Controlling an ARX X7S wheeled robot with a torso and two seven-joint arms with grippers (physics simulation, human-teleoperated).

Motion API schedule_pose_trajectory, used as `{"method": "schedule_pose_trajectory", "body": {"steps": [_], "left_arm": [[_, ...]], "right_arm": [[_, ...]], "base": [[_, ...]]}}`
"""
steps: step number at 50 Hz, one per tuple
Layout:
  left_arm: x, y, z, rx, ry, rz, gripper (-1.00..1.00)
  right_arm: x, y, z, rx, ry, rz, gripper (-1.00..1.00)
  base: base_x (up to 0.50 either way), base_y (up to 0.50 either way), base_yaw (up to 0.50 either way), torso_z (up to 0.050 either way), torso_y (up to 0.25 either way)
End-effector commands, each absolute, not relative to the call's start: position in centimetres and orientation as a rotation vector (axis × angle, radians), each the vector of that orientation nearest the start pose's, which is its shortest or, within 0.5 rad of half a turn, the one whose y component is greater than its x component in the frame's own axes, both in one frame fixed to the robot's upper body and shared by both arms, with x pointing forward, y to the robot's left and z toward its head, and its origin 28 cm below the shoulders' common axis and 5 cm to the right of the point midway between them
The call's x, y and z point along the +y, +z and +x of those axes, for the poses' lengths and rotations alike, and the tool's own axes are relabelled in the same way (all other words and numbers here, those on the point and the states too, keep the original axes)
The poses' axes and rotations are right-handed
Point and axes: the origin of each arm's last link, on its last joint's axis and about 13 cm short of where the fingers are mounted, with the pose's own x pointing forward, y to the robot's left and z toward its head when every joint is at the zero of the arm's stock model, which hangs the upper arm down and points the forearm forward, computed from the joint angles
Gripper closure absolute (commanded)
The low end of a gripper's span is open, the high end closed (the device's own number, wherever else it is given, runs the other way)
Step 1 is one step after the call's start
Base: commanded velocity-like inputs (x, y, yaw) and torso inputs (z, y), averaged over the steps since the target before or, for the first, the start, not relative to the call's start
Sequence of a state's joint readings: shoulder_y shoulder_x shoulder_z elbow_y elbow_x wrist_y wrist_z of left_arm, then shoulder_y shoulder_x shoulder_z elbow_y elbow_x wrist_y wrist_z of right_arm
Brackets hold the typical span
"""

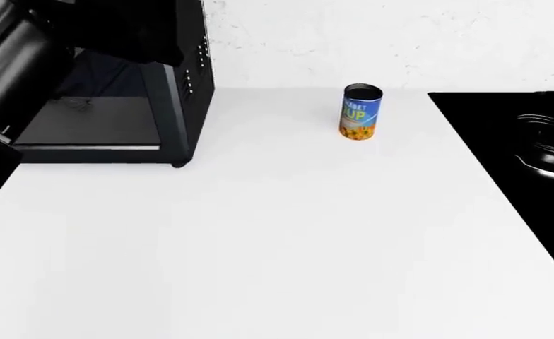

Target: Pick the cans from the counter and place them in their designated side in the cabinet.

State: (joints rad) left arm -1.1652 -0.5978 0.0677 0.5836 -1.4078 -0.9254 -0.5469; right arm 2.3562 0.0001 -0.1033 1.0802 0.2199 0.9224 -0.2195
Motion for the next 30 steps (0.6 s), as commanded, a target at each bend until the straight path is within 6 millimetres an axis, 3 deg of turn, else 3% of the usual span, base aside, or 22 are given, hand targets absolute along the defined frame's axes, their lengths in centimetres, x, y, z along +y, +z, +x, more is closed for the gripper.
{"method": "schedule_pose_trajectory", "body": {"steps": [1, 10, 11, 12, 30], "left_arm": [[23.3, 34.7, 21.9, -0.47, -0.44, -0.067, -1.0], [23.3, 34.6, 21.9, -0.467, -0.439, -0.071, -1.0], [23.3, 34.6, 21.9, -0.466, -0.439, -0.071, -1.0], [23.3, 34.6, 21.9, -0.466, -0.438, -0.071, -1.0], [23.7, 33.8, 22.4, -0.456, -0.425, -0.093, -1.0]], "right_arm": [[-8.1, 57.8, 28.8, -0.349, 0.355, -0.023, -1.0], [-8.1, 57.8, 28.8, -0.349, 0.355, -0.023, -1.0], [-11.2, 56.9, 30.8, -0.358, 0.106, 0.063, -1.0], [-11.4, 56.8, 30.8, -0.361, 0.092, 0.051, -1.0], [-12.2, 56.4, 31.7, -0.399, 0.213, 0.064, -1.0]], "base": [[-0.16, 0.0, 0.0, 0.0, 0.0], [-0.17, 0.0, 0.0, 0.0, 0.0], [-0.16, 0.0, 0.0, 0.0, 0.0], [-0.16, 0.0, 0.0, 0.0, 0.0], [-0.16, 0.0, 0.0, 0.0, 0.0]]}}
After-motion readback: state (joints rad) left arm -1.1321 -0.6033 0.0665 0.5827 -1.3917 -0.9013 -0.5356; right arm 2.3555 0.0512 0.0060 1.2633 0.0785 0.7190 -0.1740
